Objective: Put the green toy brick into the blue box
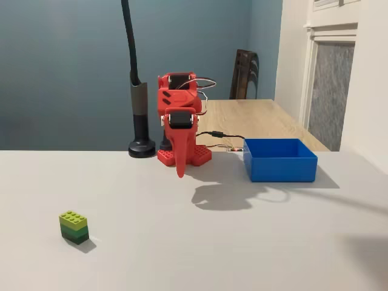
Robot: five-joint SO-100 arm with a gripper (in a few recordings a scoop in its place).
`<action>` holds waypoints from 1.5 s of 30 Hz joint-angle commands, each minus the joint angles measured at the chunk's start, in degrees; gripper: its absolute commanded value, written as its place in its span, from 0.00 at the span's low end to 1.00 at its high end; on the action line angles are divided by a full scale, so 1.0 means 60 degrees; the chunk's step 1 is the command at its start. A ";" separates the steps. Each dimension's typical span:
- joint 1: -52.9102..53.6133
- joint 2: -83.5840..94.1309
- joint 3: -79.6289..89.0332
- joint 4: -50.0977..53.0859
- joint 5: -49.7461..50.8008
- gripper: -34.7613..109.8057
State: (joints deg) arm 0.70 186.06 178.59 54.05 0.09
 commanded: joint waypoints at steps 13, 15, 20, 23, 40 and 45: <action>0.0088 -0.0015 -0.0161 -0.0161 0.0161 0.24; 0.0088 -0.0029 -0.0205 -0.0161 0.0161 0.24; 0.0088 -0.0044 -0.0410 -0.0161 0.0234 0.24; 0.0059 -0.0059 -0.0688 -0.0161 0.0278 0.24; 0.0073 -0.0146 -0.2593 -0.0146 0.0073 0.24; 0.0088 -0.1230 -0.3384 -0.0132 0.0249 0.24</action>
State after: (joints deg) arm 0.70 182.37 164.18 54.05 0.44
